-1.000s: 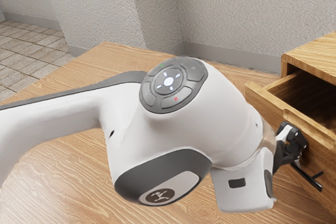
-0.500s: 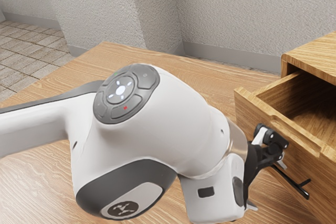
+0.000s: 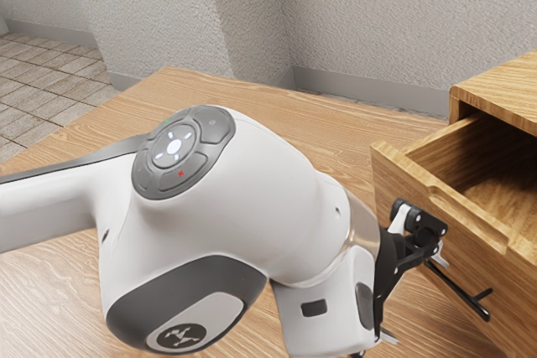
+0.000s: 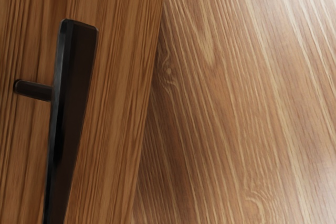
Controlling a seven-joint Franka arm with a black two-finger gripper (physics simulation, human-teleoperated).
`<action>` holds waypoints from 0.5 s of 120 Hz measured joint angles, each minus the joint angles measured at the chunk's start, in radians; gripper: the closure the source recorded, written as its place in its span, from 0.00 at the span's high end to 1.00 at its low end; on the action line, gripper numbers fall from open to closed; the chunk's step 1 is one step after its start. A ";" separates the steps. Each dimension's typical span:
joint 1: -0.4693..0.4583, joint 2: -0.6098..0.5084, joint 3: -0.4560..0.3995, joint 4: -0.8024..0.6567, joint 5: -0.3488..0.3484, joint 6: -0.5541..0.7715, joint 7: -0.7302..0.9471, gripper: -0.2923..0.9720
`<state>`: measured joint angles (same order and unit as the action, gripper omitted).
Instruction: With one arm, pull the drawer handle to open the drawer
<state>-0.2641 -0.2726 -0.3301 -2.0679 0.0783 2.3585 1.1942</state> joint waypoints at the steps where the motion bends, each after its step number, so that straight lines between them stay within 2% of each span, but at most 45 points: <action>1: 0.000 0.000 0.000 0.000 0.000 0.000 0.000 0.77; 60: -0.001 -0.028 0.000 -0.045 -0.022 0.004 -0.001 0.77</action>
<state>-0.2648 -0.3009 -0.3298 -2.1126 0.0567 2.3621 1.1929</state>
